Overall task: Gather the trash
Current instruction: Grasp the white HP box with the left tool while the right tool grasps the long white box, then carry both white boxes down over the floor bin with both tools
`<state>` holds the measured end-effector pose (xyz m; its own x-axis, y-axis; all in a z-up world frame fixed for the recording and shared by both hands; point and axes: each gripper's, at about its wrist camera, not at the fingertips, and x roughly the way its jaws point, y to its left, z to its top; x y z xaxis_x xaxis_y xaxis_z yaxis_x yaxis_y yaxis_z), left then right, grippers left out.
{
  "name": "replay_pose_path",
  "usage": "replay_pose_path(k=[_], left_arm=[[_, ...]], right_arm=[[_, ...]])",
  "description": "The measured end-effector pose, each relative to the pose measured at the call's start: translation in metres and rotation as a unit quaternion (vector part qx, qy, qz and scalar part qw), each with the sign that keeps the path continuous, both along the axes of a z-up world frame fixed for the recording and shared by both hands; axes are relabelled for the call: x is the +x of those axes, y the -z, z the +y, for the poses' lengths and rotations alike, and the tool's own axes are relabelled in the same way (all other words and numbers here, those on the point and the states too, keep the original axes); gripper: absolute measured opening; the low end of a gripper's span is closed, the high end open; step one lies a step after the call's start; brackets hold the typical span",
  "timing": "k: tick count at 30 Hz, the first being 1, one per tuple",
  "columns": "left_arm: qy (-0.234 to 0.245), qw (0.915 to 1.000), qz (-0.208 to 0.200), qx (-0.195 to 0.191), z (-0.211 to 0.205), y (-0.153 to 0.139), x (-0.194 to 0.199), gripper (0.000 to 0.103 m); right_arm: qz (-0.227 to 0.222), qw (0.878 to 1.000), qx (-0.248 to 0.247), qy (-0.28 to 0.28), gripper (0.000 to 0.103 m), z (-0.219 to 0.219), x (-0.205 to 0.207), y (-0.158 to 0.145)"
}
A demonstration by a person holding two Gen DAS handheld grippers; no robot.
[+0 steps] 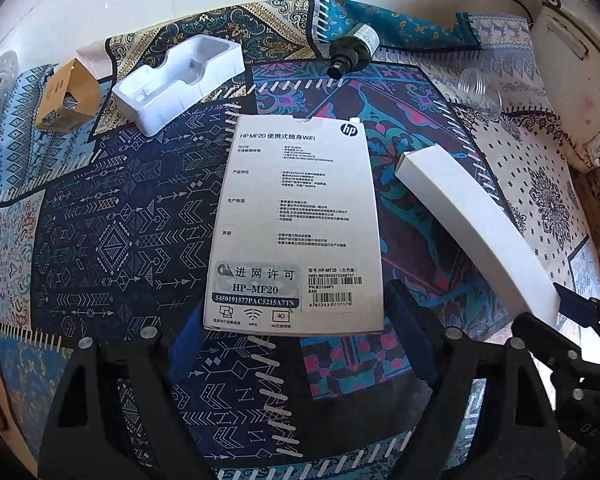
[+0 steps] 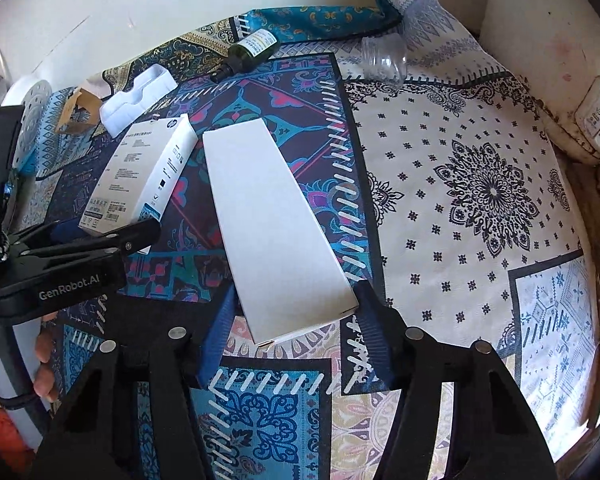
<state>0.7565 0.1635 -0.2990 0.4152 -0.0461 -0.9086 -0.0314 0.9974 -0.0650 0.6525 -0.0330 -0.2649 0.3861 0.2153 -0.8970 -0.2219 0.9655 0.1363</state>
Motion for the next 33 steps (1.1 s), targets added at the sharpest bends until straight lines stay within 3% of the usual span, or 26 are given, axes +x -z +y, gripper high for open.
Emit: replay_pose_path(k=[1,6,12,24,33], left_arm=[[0.000,1.0000,-0.007,0.005,-0.001,-0.002,-0.001,0.076],[-0.012,0.9995,-0.026,0.010,-0.005,-0.016,-0.009,0.076],[-0.036,0.9968,-0.071,0.003,-0.019,-0.058,-0.037,0.076],[-0.137,0.9822,-0.129,-0.009,-0.055,-0.121,-0.134,0.076],[-0.151,0.9787,-0.139,-0.008,-0.067,-0.139,-0.203,0.076]], right_arm=[[-0.003,1.000,0.004,-0.001,0.056,-0.002,-0.002,-0.003],[-0.027,1.000,0.014,0.000,0.055,-0.016,-0.013,-0.023],[-0.053,0.998,0.028,-0.002,0.054,-0.033,-0.021,-0.040],[-0.089,0.991,0.059,-0.075,0.053,-0.079,-0.065,-0.072],[-0.103,0.988,0.069,-0.089,0.053,-0.086,-0.111,-0.080]])
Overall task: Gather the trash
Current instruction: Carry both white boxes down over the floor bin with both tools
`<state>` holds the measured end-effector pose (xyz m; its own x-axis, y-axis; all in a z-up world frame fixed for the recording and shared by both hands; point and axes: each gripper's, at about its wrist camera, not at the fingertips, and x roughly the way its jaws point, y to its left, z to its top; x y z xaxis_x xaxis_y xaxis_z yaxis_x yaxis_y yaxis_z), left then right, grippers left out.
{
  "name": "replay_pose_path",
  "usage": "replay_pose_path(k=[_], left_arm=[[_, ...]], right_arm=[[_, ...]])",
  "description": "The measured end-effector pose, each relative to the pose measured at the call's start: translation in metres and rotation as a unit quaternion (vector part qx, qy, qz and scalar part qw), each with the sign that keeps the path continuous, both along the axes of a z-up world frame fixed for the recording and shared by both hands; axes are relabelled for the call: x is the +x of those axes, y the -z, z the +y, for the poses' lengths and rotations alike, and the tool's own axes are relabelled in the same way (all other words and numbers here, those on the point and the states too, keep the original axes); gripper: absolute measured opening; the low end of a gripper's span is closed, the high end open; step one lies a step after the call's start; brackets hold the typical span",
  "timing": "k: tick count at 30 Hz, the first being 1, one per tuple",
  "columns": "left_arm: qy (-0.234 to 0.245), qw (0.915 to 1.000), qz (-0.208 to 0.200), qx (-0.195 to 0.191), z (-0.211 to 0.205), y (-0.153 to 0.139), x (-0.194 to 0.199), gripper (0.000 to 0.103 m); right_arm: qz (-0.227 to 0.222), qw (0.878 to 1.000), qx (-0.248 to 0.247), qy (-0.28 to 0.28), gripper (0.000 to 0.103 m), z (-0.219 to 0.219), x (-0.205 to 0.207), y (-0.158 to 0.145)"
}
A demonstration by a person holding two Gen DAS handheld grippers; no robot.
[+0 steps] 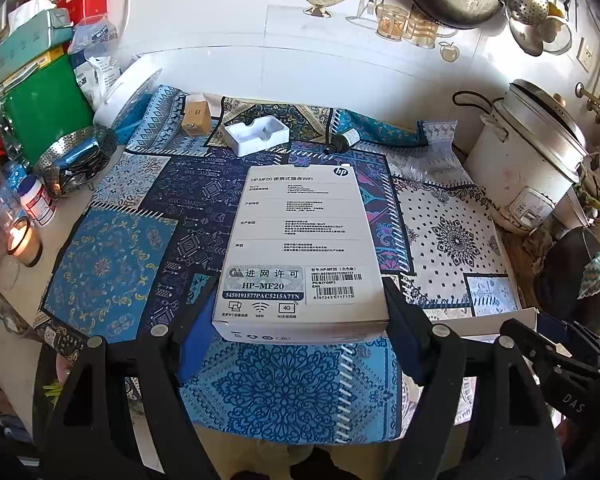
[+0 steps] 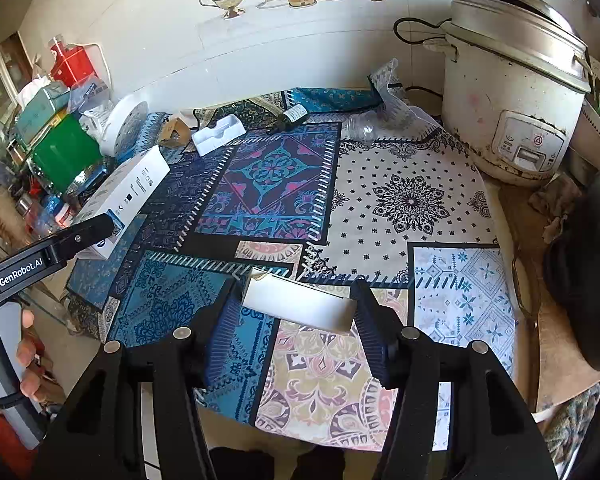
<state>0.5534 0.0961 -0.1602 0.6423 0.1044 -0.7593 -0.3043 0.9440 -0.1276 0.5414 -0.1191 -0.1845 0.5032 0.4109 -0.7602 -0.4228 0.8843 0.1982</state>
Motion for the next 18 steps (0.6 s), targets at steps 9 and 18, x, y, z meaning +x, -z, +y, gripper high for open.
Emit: replay_pose_path(k=[9,18], left_arm=[[0.034,0.9990,-0.029,0.001,0.001,-0.017,-0.074,0.076],[0.066,0.9975,-0.025,0.000,0.013,-0.014,-0.170,0.076]], right_arm=[[-0.036,0.999,0.000,0.028,0.053,0.012,-0.064,-0.018],[-0.033,0.997,-0.005,0.063,0.053,0.027,-0.144,-0.010]])
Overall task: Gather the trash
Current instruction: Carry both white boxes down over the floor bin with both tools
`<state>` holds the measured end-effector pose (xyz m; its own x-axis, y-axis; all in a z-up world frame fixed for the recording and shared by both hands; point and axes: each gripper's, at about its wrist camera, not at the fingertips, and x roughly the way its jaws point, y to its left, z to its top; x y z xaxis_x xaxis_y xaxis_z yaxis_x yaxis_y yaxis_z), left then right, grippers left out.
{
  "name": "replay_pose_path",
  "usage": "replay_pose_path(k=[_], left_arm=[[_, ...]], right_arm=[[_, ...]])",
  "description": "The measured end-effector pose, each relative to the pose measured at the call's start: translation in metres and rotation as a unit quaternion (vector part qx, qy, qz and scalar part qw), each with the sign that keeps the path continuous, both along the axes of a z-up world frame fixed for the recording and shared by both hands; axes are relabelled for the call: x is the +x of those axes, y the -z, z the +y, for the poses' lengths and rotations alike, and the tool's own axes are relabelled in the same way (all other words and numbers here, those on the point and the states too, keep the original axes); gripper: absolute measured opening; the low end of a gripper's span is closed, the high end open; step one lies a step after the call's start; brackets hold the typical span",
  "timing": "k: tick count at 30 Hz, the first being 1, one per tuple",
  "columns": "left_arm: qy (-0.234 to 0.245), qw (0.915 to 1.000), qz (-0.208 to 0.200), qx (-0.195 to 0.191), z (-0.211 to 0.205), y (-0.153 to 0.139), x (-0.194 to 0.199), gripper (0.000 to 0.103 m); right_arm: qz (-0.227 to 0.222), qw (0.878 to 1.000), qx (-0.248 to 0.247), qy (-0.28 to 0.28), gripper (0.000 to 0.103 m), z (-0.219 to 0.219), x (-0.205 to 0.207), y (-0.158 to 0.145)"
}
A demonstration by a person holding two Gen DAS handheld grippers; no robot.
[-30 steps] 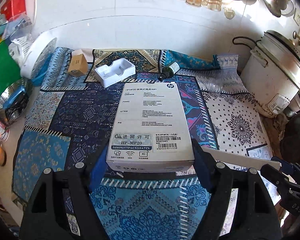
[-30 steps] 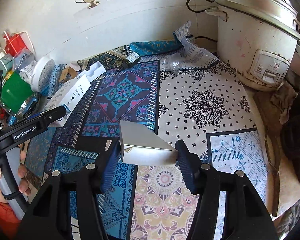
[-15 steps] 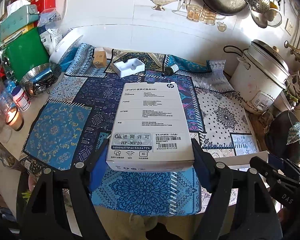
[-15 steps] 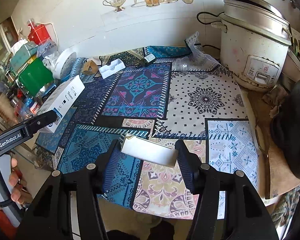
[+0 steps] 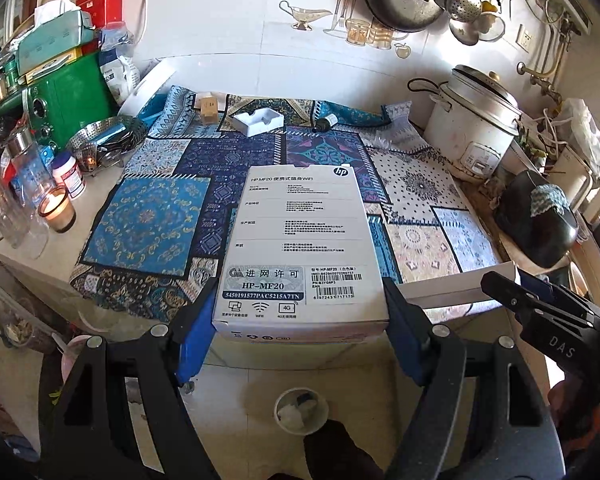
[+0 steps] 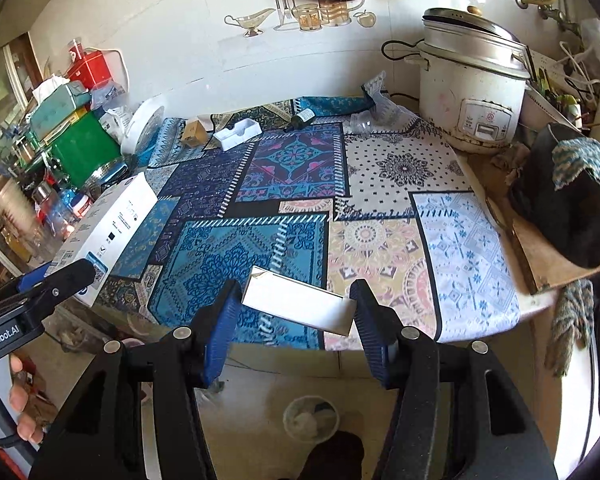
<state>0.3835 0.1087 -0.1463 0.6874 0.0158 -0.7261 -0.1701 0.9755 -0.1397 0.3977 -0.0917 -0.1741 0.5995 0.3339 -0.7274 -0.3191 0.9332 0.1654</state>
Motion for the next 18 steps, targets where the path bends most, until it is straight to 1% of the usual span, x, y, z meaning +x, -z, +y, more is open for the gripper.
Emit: replay_pose_path(k=[6,10,11,14,18], left_arm=[[0.026,0.9993,0.028,-0.005,0.003,0.020,-0.050,0.075],[0.040,0.9977,0.051,-0.017,-0.001,0.038,-0.075,0.076],[0.041,0.9976,0.053,-0.015,-0.002,0.043,-0.081,0.076],[0.046,0.9958,0.077,-0.019,-0.010,0.062,-0.088,0.075],[0.050,0.9922,0.111,-0.028,-0.020,0.091,-0.088,0.076]], right_arm=[[0.016,1.000,-0.003,0.014,0.053,0.006,-0.047,0.014],[0.037,0.999,-0.013,0.021,0.053,0.006,-0.065,0.031],[0.045,0.999,-0.014,0.023,0.053,0.005,-0.068,0.036],[0.071,0.997,-0.019,0.028,0.053,0.001,-0.075,0.054],[0.099,0.994,-0.031,0.026,0.053,-0.006,-0.079,0.080]])
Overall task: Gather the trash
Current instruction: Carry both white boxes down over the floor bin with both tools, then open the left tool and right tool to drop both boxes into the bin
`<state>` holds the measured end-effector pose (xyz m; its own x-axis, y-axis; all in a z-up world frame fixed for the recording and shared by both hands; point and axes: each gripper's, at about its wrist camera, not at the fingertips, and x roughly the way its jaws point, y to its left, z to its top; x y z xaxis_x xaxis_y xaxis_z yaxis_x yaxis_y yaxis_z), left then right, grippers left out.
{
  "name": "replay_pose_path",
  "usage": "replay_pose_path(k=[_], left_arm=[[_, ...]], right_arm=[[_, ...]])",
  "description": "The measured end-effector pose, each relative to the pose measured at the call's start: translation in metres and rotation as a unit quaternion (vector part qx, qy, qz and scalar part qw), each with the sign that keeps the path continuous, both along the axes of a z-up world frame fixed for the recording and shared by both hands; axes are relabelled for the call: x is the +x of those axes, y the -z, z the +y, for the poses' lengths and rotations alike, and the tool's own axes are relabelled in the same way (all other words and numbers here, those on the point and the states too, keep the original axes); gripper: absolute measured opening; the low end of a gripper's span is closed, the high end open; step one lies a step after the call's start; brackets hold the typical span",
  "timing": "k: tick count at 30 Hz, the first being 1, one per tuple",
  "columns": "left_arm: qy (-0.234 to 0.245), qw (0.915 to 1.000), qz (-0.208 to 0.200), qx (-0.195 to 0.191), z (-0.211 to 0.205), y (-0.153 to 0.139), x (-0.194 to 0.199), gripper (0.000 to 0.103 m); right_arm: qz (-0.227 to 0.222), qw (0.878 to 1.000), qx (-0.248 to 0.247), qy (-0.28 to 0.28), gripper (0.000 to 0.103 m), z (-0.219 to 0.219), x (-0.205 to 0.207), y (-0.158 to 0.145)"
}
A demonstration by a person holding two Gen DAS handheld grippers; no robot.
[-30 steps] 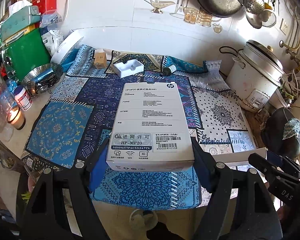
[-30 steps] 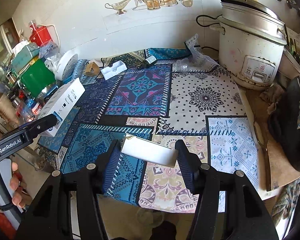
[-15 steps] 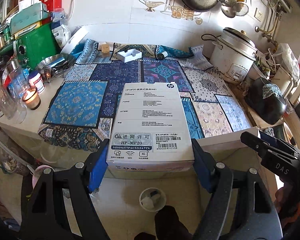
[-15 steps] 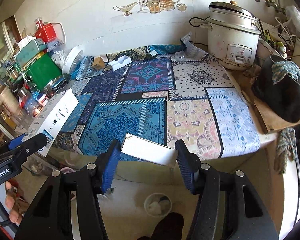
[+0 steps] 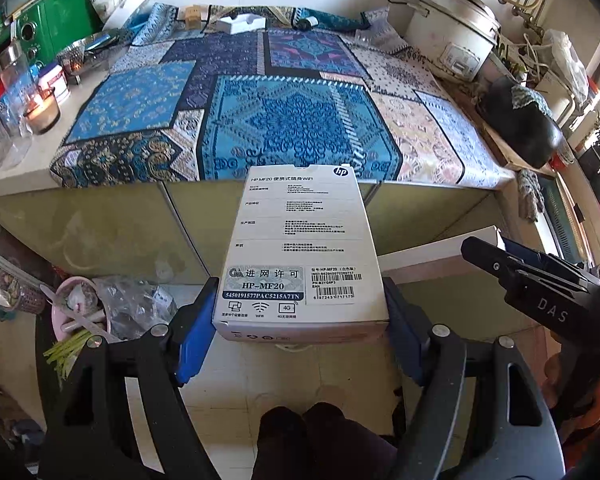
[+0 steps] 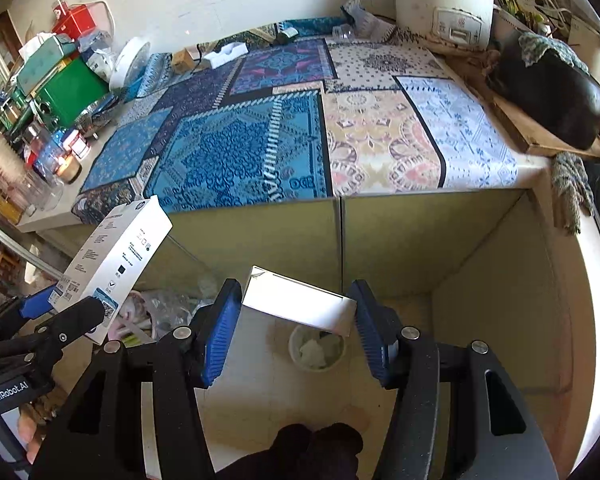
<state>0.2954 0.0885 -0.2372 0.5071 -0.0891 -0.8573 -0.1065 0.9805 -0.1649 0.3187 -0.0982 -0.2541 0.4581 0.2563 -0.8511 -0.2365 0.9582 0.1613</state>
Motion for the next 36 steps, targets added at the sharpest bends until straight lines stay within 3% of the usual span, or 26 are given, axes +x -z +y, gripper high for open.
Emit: replay_pose_path(k=[5,9,14,21,28,36], left_arm=[[0.010,0.9991,0.041,0.004,-0.013,0.043,0.011,0.076],[0.014,0.9968,0.078,0.011,-0.024,0.094,0.020,0.076],[0.001,0.9920,0.126,-0.007,-0.028,0.176,0.027,0.076],[-0.005,0.9804,0.193,-0.040,-0.026,0.315,0.035,0.076],[-0.021,0.9734,0.220,-0.061,-0.025,0.443,0.047,0.076],[-0.031,0.9655,0.236,-0.105,-0.023,0.551,0.067,0.076]], right_arm=[[0.035,0.999,-0.006,0.004,0.053,-0.012,0.004,0.037],[0.061,0.998,-0.015,0.006,0.053,-0.019,0.010,0.076],[0.098,0.995,-0.031,0.005,0.053,-0.025,0.021,0.142],[0.144,0.989,-0.036,-0.006,0.053,-0.020,0.043,0.267],[0.161,0.984,-0.049,-0.052,0.053,0.008,0.056,0.381],[0.187,0.978,-0.055,-0.072,0.053,0.020,0.063,0.462]])
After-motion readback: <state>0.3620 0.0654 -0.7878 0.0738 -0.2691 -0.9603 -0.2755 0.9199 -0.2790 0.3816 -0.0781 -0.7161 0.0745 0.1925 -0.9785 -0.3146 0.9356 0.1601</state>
